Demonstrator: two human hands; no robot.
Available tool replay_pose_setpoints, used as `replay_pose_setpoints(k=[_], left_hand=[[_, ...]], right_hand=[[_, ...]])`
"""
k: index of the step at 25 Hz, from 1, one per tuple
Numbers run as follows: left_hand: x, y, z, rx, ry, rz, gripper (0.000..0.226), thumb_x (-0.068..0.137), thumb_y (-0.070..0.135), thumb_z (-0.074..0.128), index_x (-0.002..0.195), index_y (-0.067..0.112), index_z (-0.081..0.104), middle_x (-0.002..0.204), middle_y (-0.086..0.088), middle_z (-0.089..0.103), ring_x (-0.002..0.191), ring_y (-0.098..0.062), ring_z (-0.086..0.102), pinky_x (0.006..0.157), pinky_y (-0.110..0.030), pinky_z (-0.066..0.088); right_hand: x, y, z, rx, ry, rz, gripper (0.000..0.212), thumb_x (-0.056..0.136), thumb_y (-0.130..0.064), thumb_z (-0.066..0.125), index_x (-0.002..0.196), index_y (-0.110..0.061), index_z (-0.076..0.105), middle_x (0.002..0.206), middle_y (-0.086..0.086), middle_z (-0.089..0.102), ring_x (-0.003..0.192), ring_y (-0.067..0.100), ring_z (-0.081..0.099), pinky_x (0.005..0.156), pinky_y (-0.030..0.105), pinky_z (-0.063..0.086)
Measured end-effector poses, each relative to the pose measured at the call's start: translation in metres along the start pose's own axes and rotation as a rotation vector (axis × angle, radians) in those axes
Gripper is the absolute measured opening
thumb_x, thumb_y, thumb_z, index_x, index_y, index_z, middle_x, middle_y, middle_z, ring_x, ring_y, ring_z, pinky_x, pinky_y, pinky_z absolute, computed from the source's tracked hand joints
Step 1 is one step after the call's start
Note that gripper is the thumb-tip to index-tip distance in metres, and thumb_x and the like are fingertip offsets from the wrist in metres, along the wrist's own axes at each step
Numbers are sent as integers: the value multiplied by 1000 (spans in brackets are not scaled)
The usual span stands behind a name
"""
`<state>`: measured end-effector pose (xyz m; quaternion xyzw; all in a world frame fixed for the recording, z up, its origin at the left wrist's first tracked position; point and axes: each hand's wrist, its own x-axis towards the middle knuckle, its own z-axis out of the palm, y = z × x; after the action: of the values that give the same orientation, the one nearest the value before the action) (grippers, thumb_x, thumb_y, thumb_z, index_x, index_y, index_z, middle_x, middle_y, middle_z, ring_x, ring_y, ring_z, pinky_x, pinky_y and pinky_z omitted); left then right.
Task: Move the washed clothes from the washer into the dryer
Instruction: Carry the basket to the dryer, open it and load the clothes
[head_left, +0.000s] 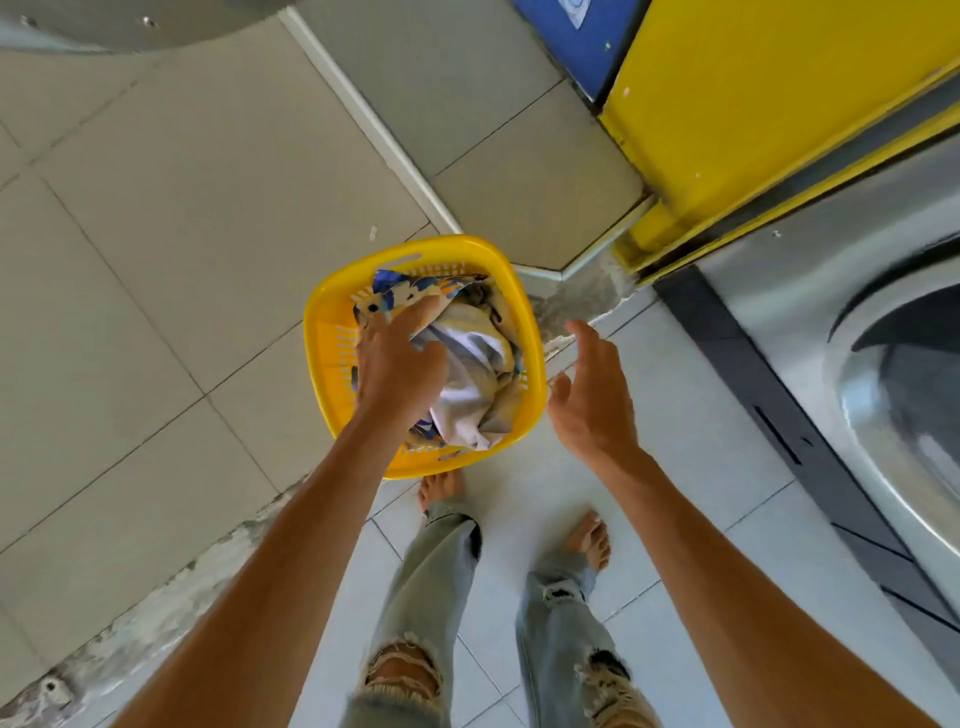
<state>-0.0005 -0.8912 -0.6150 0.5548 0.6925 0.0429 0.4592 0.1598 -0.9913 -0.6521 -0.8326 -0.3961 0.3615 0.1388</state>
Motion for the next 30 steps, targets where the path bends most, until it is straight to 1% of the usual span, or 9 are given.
replay_pose_setpoints(k=[3, 5, 8, 9, 12, 15, 20, 25, 30], left_hand=[[-48, 76, 48, -7, -211, 152, 50, 83, 16, 49, 122, 43, 62, 113, 6, 65, 89, -11, 62, 73, -28, 48], [-76, 120, 80, -26, -346, 250, 49, 82, 18, 50, 118, 49, 62, 117, 12, 67, 103, -7, 62, 80, -27, 50], [-110, 183, 122, -21, -415, 387, 48, 81, 24, 49, 116, 55, 60, 127, 8, 64, 114, -18, 62, 88, -36, 54], [-120, 203, 134, -18, -409, 442, 47, 86, 20, 49, 120, 50, 60, 129, 6, 63, 114, -24, 62, 85, -35, 53], [-148, 260, 166, 10, -392, 666, 50, 91, 7, 47, 134, 32, 55, 138, 5, 57, 125, -18, 55, 98, -28, 43], [-153, 300, 196, 29, -350, 797, 57, 90, 2, 43, 140, 27, 46, 142, 2, 54, 130, -16, 51, 104, -23, 38], [-156, 319, 218, 22, -227, 865, 57, 88, 0, 42, 138, 26, 44, 136, 1, 59, 128, -17, 53, 105, -21, 38], [-151, 318, 220, 77, -207, 900, 49, 97, 8, 40, 141, 28, 44, 137, 3, 59, 126, -19, 55, 105, -26, 40], [-157, 318, 217, 152, -240, 951, 44, 103, 22, 35, 147, 24, 38, 130, -8, 62, 113, -29, 60, 90, -32, 45]], right_hand=[[-32, 32, -65, 165, 97, 117, 56, 95, -10, 52, 146, -27, 35, 143, 8, 43, 125, 26, 55, 101, 42, 51], [-47, 60, -115, 256, 217, 182, 54, 94, -11, 50, 145, -25, 36, 145, 7, 42, 126, 23, 54, 101, 39, 51], [-59, 101, -195, 352, 465, 260, 54, 92, -8, 53, 143, -19, 42, 143, 5, 46, 115, 18, 59, 82, 8, 44], [-61, 113, -220, 372, 571, 288, 53, 90, -8, 55, 141, -17, 44, 139, 6, 50, 110, 19, 60, 76, 7, 41], [-62, 137, -279, 439, 797, 329, 51, 88, -15, 62, 136, -16, 46, 129, 5, 57, 106, 24, 63, 84, 26, 44], [-52, 142, -302, 443, 728, 210, 41, 92, -19, 59, 132, -16, 49, 127, 4, 58, 114, 21, 58, 94, 35, 48], [-39, 134, -297, 372, 680, 132, 32, 102, -25, 49, 123, -1, 46, 126, 16, 56, 116, 30, 52, 79, 16, 31], [-31, 124, -302, 377, 712, 196, 46, 100, -43, 47, 120, -1, 46, 124, 18, 57, 115, 34, 54, 92, 40, 45], [-25, 118, -300, 411, 794, 263, 44, 100, -49, 44, 110, -7, 49, 113, 14, 61, 104, 34, 60, 87, 51, 52]])
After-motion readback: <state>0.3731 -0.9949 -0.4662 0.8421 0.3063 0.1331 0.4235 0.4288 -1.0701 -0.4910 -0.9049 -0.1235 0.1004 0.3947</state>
